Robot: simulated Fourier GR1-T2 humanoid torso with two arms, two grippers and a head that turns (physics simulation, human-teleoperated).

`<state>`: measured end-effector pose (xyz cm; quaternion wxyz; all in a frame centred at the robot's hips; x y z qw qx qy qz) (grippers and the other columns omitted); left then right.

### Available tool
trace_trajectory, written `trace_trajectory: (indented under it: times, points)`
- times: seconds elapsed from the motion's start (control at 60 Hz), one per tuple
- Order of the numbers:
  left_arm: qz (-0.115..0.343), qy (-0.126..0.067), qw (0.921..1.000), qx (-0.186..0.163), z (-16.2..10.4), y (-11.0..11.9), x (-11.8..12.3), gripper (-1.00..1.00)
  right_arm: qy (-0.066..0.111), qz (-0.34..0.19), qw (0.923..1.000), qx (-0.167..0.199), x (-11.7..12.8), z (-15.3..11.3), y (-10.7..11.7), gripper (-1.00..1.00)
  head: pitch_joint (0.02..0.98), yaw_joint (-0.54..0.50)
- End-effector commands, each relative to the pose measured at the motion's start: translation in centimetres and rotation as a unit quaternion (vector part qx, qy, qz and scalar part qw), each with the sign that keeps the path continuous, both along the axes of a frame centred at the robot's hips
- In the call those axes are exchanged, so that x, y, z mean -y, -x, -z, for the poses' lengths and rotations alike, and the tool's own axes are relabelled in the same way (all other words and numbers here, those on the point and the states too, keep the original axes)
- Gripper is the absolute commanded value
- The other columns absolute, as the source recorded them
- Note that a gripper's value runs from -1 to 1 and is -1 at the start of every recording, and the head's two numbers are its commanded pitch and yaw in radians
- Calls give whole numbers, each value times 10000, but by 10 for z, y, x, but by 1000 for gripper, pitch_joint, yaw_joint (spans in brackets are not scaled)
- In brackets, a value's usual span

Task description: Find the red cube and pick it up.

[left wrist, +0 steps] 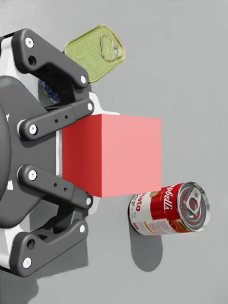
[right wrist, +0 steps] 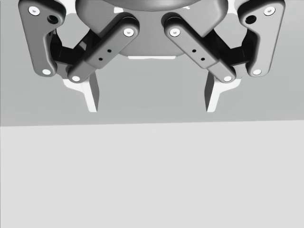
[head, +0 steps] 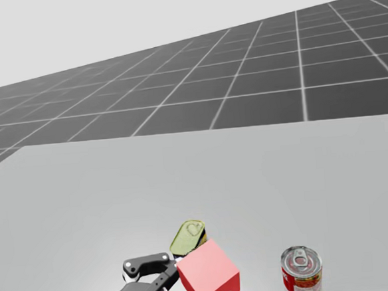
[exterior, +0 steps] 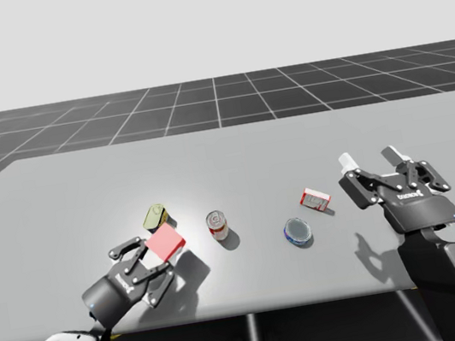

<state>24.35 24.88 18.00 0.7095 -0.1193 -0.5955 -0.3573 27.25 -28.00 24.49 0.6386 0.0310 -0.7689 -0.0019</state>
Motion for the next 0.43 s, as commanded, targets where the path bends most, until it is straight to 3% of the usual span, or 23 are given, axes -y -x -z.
trace_trajectory:
  times: [0.017,0.083,0.2,0.217,0.433]
  points:
    - [549,33,9981,273,-32,-2,13,1000,-8,7,10000,2,1,0,0,-1000,499,349]
    - [394,177,9981,443,-45,-7,12,1000,-8,12,10000,5,1,0,0,-1000,500,347]
    - [-19,599,9957,713,-67,-16,13,1000,-11,18,10000,5,1,0,0,-1000,498,346]
    - [-123,712,9942,797,-73,-18,13,1000,-11,21,10000,8,1,0,0,-1000,497,345]
    - [-724,1207,9799,1411,-115,-30,18,1000,-11,23,10000,8,2,0,0,-1000,487,342]
